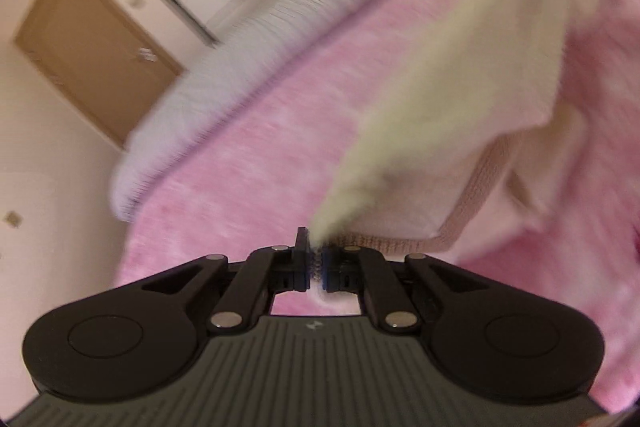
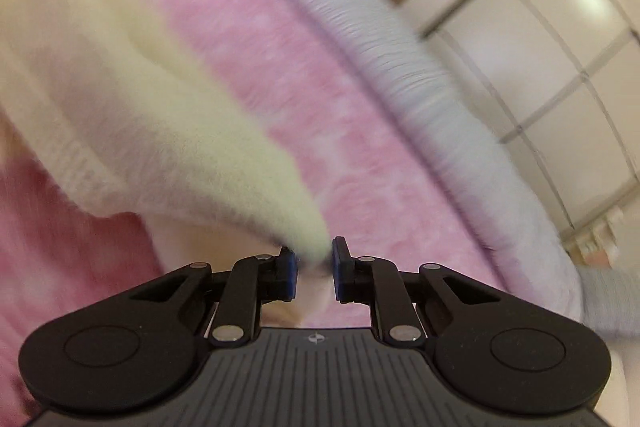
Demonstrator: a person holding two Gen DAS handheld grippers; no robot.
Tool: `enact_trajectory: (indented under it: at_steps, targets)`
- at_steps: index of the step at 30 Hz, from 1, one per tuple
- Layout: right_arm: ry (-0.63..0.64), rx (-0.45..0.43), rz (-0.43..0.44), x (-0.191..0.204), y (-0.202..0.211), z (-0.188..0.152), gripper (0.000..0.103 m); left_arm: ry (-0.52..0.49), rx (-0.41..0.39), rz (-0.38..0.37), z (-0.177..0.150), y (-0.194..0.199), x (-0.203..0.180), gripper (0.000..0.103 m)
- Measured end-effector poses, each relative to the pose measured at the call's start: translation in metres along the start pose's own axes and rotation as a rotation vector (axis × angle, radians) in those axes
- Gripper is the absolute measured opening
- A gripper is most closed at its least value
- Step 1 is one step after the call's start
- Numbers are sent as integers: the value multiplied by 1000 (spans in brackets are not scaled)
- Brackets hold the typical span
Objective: Fold clothes
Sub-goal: 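Grasp the sweater hem with the right gripper while the left gripper holds, lift both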
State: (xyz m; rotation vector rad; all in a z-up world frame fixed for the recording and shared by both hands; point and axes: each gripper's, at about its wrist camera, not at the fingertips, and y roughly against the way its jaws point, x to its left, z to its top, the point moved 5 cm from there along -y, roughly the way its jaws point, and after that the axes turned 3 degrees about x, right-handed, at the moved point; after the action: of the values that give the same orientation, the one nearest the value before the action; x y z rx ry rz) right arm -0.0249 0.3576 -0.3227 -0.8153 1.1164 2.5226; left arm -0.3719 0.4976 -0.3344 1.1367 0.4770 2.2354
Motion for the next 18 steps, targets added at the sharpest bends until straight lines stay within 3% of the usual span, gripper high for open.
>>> enact_trajectory:
  at_steps: [5, 9, 13, 18]
  targets:
    - [-88, -102, -63, -33, 80, 51, 14, 100, -61, 113, 41, 41, 61, 5]
    - [-139, -201, -132, -59, 135, 81, 13, 93, -166, 237, 68, 92, 95, 5]
    - [-172, -301, -193, -85, 204, 91, 14, 92, -257, 337, 92, 152, 114, 5]
    - [-138, -390, -264, -105, 296, 84, 14, 118, -315, 395, 101, 225, 114, 6]
